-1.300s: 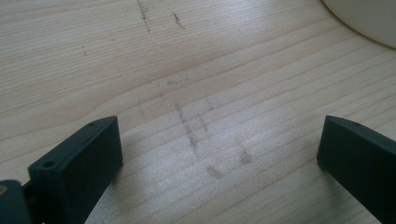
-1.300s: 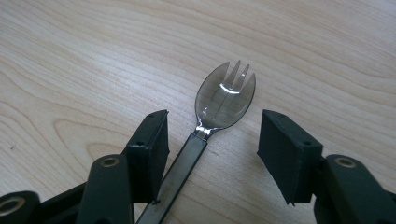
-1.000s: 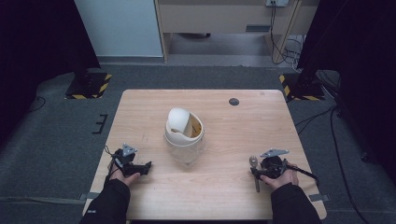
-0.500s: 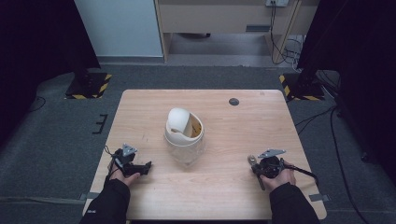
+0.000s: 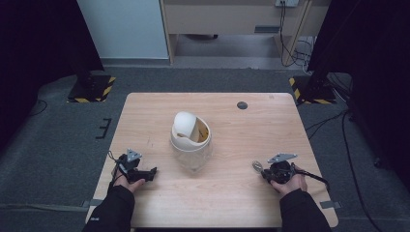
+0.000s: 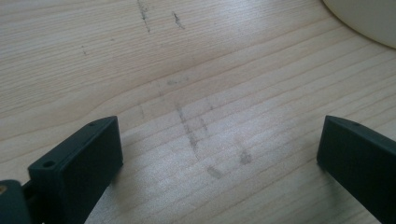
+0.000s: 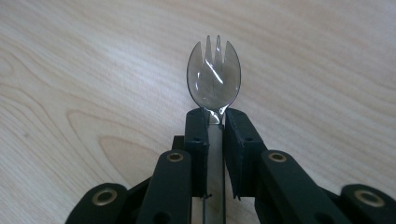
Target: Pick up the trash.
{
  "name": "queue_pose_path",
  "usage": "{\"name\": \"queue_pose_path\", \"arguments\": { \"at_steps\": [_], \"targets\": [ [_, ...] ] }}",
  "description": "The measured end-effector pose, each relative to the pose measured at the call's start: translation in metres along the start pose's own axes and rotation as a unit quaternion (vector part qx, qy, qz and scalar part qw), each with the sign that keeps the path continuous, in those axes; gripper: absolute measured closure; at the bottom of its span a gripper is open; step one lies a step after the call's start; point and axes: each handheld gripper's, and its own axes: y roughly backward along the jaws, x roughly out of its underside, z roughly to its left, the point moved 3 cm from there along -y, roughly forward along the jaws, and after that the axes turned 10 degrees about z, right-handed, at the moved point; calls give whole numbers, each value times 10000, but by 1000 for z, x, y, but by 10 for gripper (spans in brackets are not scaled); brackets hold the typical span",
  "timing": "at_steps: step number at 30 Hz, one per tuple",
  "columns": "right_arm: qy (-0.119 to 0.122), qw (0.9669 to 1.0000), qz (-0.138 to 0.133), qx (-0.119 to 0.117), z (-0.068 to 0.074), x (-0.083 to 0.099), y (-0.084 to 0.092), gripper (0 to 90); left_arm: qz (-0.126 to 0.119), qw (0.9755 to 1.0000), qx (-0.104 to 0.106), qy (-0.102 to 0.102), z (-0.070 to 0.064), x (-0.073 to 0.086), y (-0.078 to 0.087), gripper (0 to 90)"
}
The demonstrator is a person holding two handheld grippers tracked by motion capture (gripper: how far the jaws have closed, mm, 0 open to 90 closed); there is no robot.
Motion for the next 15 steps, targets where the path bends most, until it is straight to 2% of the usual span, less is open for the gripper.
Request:
{"name": "queue_pose_path", "arguments": {
  "at_steps": [5,7,9,10,11,15],
  "targets": [
    [-91,9986,-520,-40,-3,-6,13,800,-12,10000,20,2,0,0,0,0],
    [-150,9965,-826,-56,-4,-9,21,799,-13,10000,3,12,1,-1,1,18],
    [-234,9927,-1178,-100,-5,-12,29,799,24,10000,-1,28,2,-1,3,57],
    [-234,9927,-1178,-100,-5,-12,29,799,24,10000,-1,28,2,-1,3,76],
    [-288,9881,-1510,-113,-7,-15,39,799,71,9999,11,111,3,-3,5,107],
    [-405,9789,-1995,-163,-8,-20,55,800,74,9997,95,189,1,-6,9,174]
  ]
}}
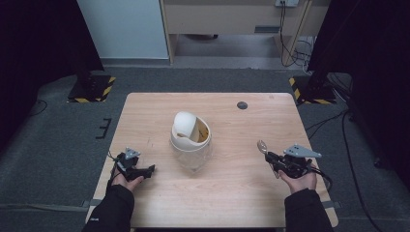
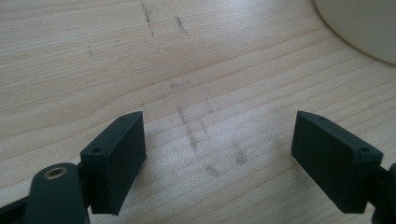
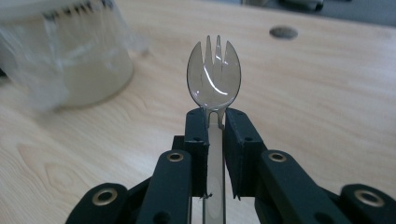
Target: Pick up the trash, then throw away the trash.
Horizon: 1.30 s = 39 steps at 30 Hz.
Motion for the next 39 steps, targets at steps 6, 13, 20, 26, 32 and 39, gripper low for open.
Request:
{"name": "queue_pose_path", "arguments": {
  "at_steps": [6,13,20,26,32,39],
  "targets": [
    [-14,9988,-486,-41,0,-12,14,800,-603,9981,114,19,-6,-12,17,205],
    [-54,9954,-959,-51,-3,-24,30,800,-1478,9888,225,49,-14,-25,44,213],
    [-44,9918,-1278,-9,-10,-36,42,800,-2455,9685,394,106,-29,-41,80,215],
    [-28,9885,-1515,-30,-11,-49,50,800,-2841,9562,686,143,-39,-51,97,217],
    [89,9850,-1718,-104,-4,-65,52,800,-3157,9448,876,109,-52,-60,113,235],
    [279,9821,-1851,-221,8,-79,54,800,-3482,9313,1066,75,-67,-76,133,239]
  ]
}}
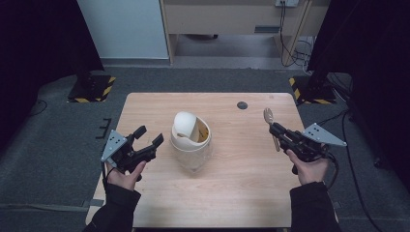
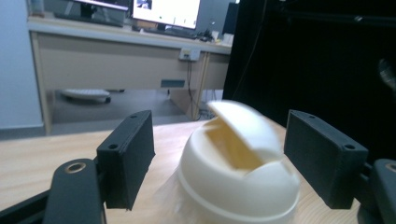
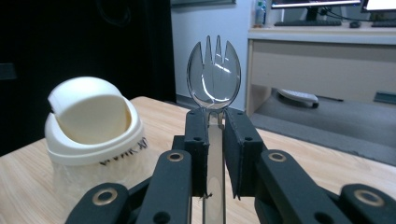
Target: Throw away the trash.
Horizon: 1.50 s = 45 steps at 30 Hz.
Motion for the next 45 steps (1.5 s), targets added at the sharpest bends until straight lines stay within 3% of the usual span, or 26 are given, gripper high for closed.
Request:
{"name": "queue_pose_path", "arguments": {
  "at_steps": [12,17,25,32,45],
  "targets": [
    [216,9994,-147,-240,19,-15,-7,800,-322,9986,402,-88,-35,-23,-13,246],
    [255,9987,-232,-365,27,-15,-10,800,-371,9971,653,-125,-57,-32,-27,248],
    [348,9979,-152,-521,35,-10,-15,800,-370,9953,880,-189,-81,-39,-45,258],
    [411,9968,-93,-684,45,-5,-21,800,-284,9934,1102,-163,-109,-42,-71,280],
    [453,9952,-68,-861,54,0,-25,800,-134,9915,1291,-13,-135,-37,-100,357]
  ]
}}
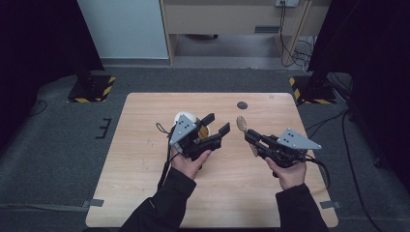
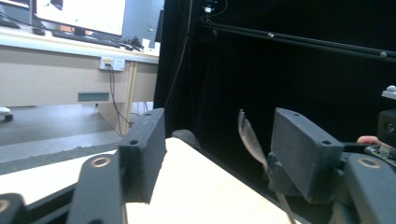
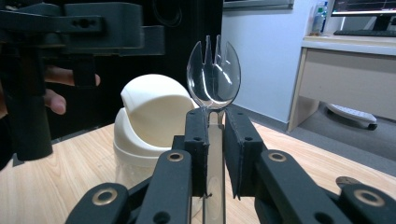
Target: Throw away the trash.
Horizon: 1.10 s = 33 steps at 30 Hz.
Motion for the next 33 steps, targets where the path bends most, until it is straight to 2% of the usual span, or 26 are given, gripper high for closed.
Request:
{"name": "queue_pose_path", "arguments": {
  "at_steps": [14,18,20,21,24,26,29,33],
  "targets": [
    [24,9999,34,-154,5,3,-4,800,293,9995,91,114,-17,10,-28,492],
    [33,9998,60,-206,7,4,-5,800,411,9988,169,187,-20,13,-35,603],
    [22,9997,73,-217,7,4,-6,800,420,9987,181,204,-21,14,-36,624],
    [37,9997,82,-225,7,4,-7,800,439,9986,168,237,-21,14,-37,672],
    [44,9997,94,-225,7,4,-6,800,452,9983,180,317,-20,14,-37,741],
    [34,9997,102,-230,7,4,-6,800,472,9976,237,444,-19,13,-37,764],
    [52,9996,116,-238,8,5,-7,800,497,9973,297,460,-19,13,-36,811],
    [11,9995,129,-290,9,5,-9,800,505,9969,365,490,-19,13,-34,821]
  ]
}}
